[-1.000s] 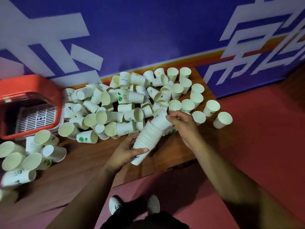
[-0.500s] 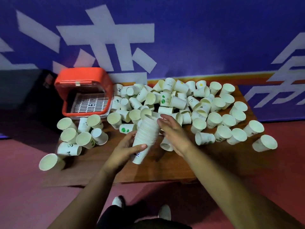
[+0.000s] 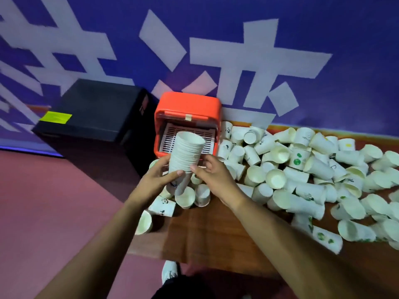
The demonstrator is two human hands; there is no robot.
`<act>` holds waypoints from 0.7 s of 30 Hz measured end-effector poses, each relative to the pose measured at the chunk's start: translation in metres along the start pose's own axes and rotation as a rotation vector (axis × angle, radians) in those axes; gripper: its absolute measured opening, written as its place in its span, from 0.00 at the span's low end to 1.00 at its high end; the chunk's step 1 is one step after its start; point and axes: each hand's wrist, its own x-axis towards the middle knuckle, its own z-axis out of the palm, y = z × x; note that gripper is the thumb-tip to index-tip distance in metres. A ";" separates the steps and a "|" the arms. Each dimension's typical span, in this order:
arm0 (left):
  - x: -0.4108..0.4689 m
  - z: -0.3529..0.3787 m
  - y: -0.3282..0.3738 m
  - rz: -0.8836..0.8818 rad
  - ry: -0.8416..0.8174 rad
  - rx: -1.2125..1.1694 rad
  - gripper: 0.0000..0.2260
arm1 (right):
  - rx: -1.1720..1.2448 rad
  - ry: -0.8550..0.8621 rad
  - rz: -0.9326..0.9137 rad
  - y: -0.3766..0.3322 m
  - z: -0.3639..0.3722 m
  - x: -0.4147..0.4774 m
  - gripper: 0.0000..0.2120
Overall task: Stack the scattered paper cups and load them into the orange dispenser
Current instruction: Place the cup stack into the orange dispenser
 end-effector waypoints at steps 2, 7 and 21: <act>0.020 -0.039 0.000 0.011 -0.008 0.041 0.26 | -0.033 -0.011 -0.017 -0.007 0.023 0.031 0.20; 0.075 -0.104 -0.006 0.062 -0.031 0.260 0.25 | -0.151 0.015 -0.088 -0.003 0.049 0.100 0.25; 0.177 -0.115 -0.066 0.047 -0.121 0.412 0.24 | -0.291 0.123 0.082 0.060 0.049 0.185 0.31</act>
